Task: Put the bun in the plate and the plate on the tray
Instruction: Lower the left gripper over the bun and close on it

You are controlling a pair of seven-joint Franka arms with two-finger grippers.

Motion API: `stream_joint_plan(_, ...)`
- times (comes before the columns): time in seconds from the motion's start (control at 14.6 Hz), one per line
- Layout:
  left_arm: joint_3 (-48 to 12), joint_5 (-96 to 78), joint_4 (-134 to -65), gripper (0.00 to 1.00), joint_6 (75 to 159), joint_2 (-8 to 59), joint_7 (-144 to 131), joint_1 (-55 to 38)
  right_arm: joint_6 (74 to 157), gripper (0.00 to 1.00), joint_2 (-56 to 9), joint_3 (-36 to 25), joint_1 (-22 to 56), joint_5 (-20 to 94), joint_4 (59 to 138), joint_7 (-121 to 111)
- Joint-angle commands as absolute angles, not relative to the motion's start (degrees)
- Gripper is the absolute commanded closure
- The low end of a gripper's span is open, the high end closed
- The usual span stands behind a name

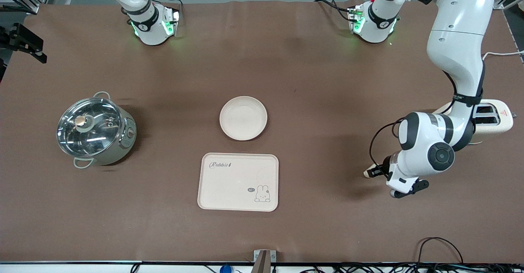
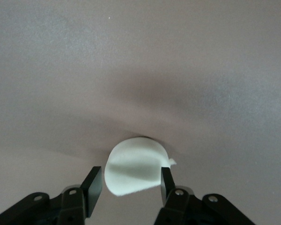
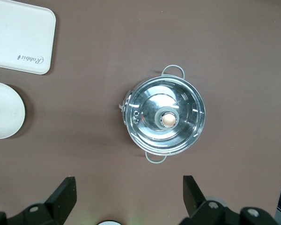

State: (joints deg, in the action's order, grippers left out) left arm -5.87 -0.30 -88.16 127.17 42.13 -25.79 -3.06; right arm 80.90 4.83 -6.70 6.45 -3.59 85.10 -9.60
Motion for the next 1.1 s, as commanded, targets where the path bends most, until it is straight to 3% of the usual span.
stream_joint_plan(0.0, -6.06, -1.23, -87.36, 0.48, 129.2, 43.5, -26.1, -2.99, 80.95, 0.0, 6.33, -6.5, 5.89, -3.43, 86.75, -10.37)
stream_joint_plan(0.14, -6.06, -1.23, -87.45, 0.57, 129.2, 43.59, -26.02, -2.99, 80.86, 0.0, 6.33, -6.5, 5.98, -3.43, 86.66, -10.46)
stream_joint_plan(0.55, -6.06, -1.23, -87.45, 0.98, 129.2, 44.65, -26.02, -2.99, 80.77, 0.0, 6.33, -6.5, 6.24, -3.34, 86.66, -10.81)
stream_joint_plan(1.03, -7.38, -1.14, -87.01, 1.0, 128.58, 43.33, -26.54, -3.43, 81.03, 0.0, 6.42, -6.07, 6.59, -3.34, 86.22, -10.9)
